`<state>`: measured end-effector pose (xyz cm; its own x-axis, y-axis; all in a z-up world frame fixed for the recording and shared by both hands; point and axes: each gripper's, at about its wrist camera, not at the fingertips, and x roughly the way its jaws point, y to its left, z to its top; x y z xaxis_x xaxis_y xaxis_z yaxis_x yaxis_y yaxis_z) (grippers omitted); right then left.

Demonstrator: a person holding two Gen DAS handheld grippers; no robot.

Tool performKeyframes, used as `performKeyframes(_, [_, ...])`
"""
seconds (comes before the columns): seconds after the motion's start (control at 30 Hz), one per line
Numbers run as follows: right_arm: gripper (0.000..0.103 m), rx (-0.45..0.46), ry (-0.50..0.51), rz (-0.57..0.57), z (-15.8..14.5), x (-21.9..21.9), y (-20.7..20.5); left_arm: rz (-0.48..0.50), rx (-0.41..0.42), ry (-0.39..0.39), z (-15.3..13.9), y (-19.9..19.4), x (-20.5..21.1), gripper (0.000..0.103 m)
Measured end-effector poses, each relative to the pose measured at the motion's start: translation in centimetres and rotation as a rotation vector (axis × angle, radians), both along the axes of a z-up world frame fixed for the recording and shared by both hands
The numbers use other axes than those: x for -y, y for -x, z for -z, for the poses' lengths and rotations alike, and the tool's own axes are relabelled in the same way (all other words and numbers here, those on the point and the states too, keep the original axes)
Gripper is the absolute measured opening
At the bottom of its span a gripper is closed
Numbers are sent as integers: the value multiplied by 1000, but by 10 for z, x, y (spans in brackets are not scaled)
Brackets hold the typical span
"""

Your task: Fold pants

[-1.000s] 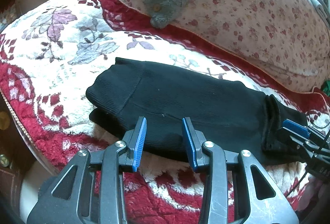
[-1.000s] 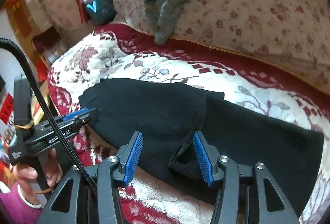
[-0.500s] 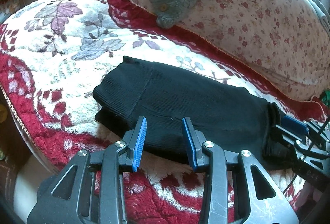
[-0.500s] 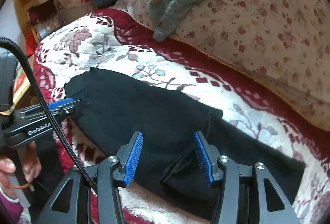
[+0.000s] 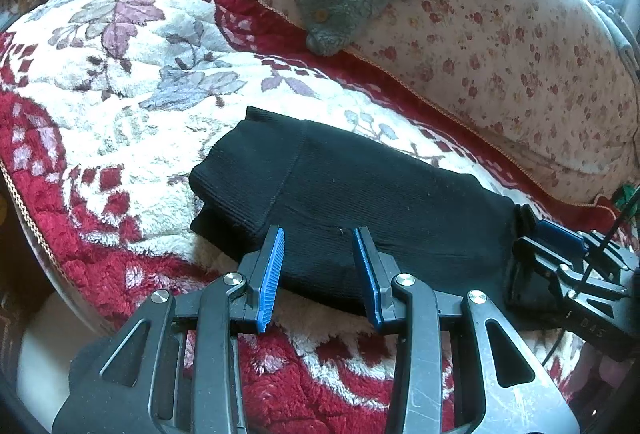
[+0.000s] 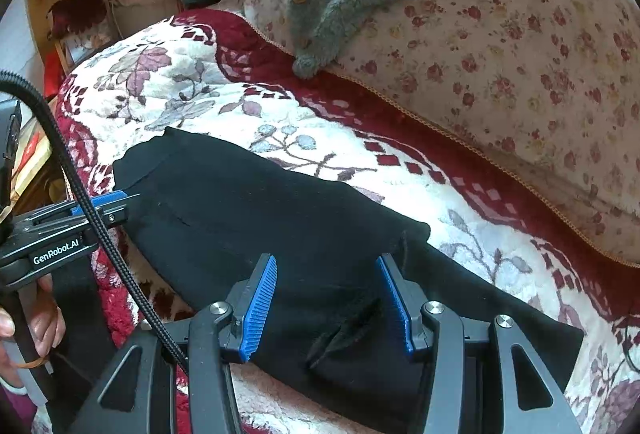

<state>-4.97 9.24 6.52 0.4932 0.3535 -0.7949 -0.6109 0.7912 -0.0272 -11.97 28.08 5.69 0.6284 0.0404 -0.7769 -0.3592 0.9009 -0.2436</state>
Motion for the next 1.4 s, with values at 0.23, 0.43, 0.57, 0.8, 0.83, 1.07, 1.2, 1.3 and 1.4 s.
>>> performKeyframes(0.23, [49,-2,13,-13,2,-7,0,7,-1,23,-1,8,-4,35])
performKeyframes(0.43, [49,4,19,-14,2,-12,0,-5,-8,26,0,12,-8,42])
performKeyframes(0.57, [49,10,26,-17,1,-14,0,-39,-4,64,3,16,-19,54])
performKeyframes(0.8, [49,5,34,-26,2,-18,-2,-70,-18,75,7,21,-31,54])
performKeyframes(0.83, [49,4,35,-28,3,-19,-3,-71,-18,77,7,21,-32,54])
performKeyframes(1.07, [49,19,61,-37,4,-27,-4,-76,-22,91,10,24,-36,54])
performKeyframes(1.2, [49,16,63,-41,4,-32,-6,-76,-21,101,12,24,-38,54])
performKeyframes(1.3, [49,17,76,-49,5,-37,-6,-75,-21,110,13,24,-40,54])
performKeyframes(1.4, [49,17,86,-60,7,-43,-7,-75,-20,120,14,24,-42,54])
